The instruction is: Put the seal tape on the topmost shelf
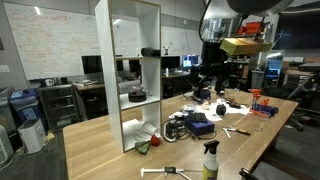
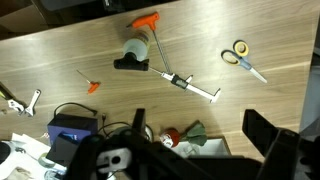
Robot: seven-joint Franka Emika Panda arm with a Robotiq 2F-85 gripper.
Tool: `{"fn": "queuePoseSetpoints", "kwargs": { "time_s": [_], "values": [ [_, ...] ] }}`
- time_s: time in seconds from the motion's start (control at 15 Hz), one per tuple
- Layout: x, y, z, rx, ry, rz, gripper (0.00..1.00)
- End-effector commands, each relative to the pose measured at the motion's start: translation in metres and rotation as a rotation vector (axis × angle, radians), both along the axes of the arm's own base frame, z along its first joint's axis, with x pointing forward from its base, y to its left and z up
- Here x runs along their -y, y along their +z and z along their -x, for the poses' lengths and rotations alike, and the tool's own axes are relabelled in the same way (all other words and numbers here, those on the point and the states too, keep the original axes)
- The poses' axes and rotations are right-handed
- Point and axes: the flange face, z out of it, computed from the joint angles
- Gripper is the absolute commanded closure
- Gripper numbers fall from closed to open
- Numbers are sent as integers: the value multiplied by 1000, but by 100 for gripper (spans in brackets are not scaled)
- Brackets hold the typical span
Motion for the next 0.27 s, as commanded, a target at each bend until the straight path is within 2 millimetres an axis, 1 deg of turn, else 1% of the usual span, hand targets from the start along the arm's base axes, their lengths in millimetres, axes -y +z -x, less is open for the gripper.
{"fn": "queuePoseSetpoints", "kwargs": {
  "time_s": [0.0, 0.2],
  "values": [
    [0, -1, -2, -7, -1, 1, 0],
    [0, -3, -4, -15, -2, 1, 0]
  ]
}}
